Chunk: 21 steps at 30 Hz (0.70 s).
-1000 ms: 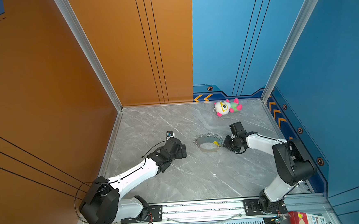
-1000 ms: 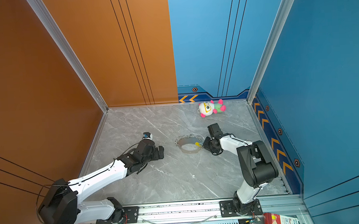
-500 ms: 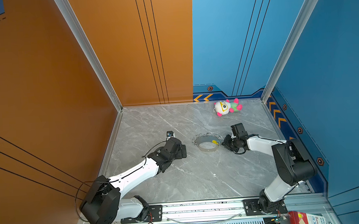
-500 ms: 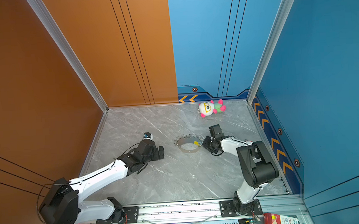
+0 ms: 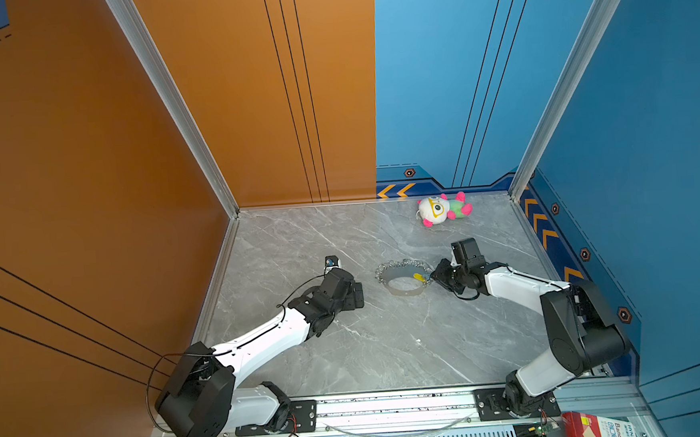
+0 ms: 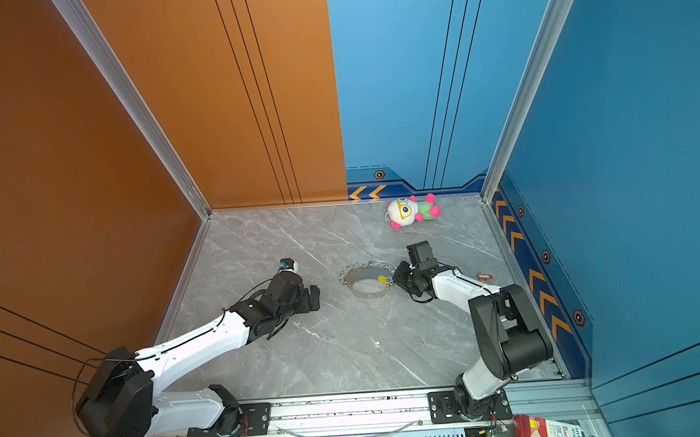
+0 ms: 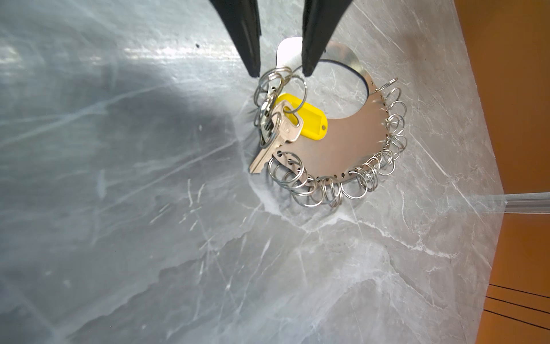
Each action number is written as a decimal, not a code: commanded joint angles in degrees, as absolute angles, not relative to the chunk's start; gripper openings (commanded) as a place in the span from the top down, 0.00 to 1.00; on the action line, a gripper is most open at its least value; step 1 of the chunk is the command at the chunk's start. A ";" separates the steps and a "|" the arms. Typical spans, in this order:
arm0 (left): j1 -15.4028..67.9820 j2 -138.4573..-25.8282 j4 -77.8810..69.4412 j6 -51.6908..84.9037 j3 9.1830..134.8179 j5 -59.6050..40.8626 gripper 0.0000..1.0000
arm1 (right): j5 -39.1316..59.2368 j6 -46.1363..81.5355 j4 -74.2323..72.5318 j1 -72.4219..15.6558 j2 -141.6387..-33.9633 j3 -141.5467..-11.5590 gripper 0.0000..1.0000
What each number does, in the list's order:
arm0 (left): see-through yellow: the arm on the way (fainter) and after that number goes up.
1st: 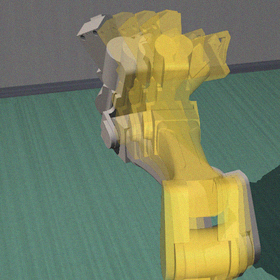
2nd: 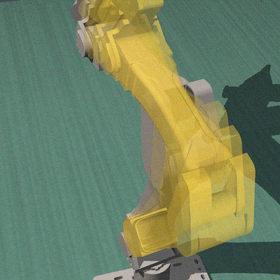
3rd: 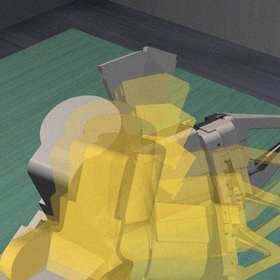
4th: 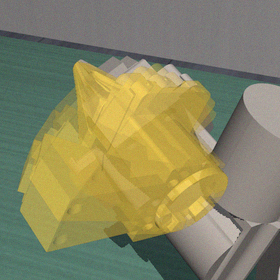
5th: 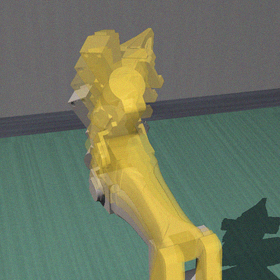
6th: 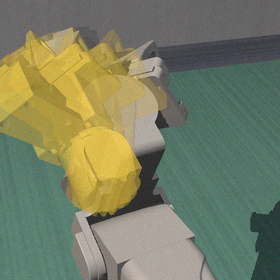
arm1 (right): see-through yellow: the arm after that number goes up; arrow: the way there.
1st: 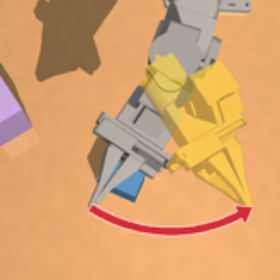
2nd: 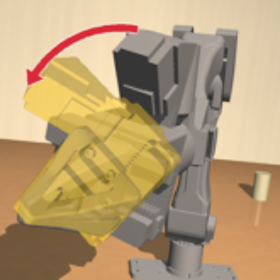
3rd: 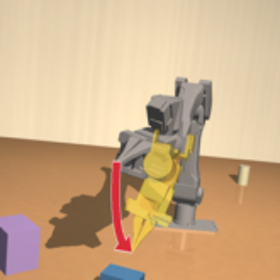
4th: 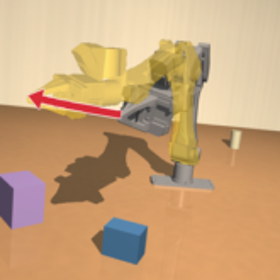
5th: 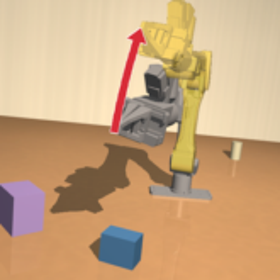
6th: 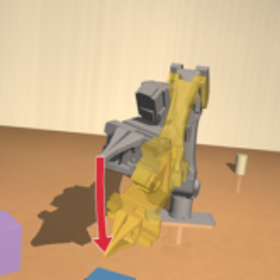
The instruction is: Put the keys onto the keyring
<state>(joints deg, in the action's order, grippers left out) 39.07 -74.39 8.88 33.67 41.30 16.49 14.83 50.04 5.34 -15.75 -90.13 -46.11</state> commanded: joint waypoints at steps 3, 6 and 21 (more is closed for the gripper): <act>39.40 -74.91 10.28 32.59 41.52 17.35 0.02 | 13.89 51.36 6.02 -16.52 -91.44 -46.76 0.77; 39.46 -74.63 10.28 32.57 41.29 17.48 0.02 | 13.68 52.02 5.47 -17.17 -92.14 -46.67 0.78; 39.45 -74.55 10.24 32.56 40.87 17.49 0.02 | 12.48 52.56 3.86 -17.32 -96.41 -47.32 0.80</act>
